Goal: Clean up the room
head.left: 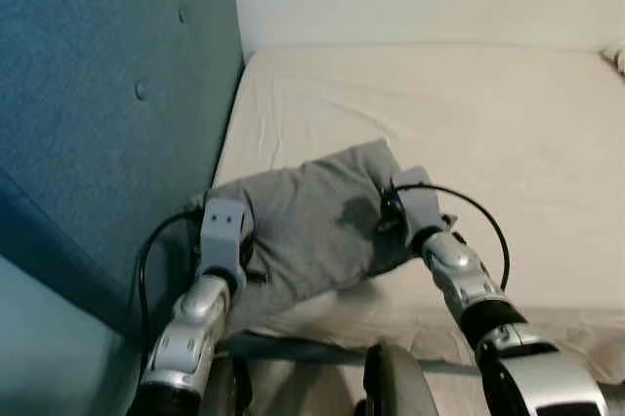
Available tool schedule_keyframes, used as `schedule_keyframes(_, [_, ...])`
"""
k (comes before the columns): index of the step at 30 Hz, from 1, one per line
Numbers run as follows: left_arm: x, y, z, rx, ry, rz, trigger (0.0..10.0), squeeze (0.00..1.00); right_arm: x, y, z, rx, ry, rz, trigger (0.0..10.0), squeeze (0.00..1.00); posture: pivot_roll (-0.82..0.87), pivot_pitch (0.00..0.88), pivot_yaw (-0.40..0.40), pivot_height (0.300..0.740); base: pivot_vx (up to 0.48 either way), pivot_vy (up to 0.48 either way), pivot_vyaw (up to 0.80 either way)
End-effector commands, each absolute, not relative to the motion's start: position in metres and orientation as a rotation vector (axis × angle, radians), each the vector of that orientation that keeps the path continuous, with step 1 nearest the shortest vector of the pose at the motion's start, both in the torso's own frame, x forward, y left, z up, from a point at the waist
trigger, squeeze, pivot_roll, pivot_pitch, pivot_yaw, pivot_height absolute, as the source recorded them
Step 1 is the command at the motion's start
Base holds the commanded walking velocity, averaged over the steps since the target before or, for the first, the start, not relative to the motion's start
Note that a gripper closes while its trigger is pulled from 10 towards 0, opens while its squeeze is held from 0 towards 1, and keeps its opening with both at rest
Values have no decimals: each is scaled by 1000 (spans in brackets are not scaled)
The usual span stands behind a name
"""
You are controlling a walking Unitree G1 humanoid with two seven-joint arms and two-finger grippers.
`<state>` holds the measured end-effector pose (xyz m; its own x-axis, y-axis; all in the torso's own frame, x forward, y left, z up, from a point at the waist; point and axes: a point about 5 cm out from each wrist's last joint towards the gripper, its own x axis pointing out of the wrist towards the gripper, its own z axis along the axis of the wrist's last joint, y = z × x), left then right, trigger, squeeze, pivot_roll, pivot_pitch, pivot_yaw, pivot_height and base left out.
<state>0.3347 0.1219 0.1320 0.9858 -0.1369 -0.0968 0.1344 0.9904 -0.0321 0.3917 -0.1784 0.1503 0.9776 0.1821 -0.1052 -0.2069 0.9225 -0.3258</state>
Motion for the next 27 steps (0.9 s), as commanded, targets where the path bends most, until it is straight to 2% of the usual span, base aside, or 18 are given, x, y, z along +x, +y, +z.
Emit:
schedule_keyframes(1, [339, 120, 136, -34, 91, -120, 10000, 0, 394, -178, 155, -390, 61, 213, 10000, 0, 63, 327, -23, 596, 0, 0, 0])
schedule_keyframes(4, [343, 115, 139, -19, 91, -120, 10000, 0, 397, -178, 162, -402, 57, 212, 10000, 0, 74, 332, -25, 596, 0, 0, 0])
schedule_keyframes(8, [350, 93, 147, 14, 84, -109, 10000, 0, 409, -172, 190, -445, 25, 211, 10000, 0, 98, 348, -34, 596, 0, 0, 0])
schedule_keyframes(10, [350, 93, 147, 14, 84, -109, 10000, 0, 409, -172, 190, -445, 25, 211, 10000, 0, 98, 348, -34, 596, 0, 0, 0])
schedule_keyframes(16, [346, 62, 161, 4, 19, -122, 10000, 0, 418, -153, 216, -543, -35, 205, 10000, 0, 119, 366, -42, 596, 0, 0, 0])
schedule_keyframes(27, [334, 53, 188, -29, -99, -49, 10000, 0, 423, -129, 249, -395, -150, 250, 10000, 0, 141, 367, -42, 596, 0, 0, 0])
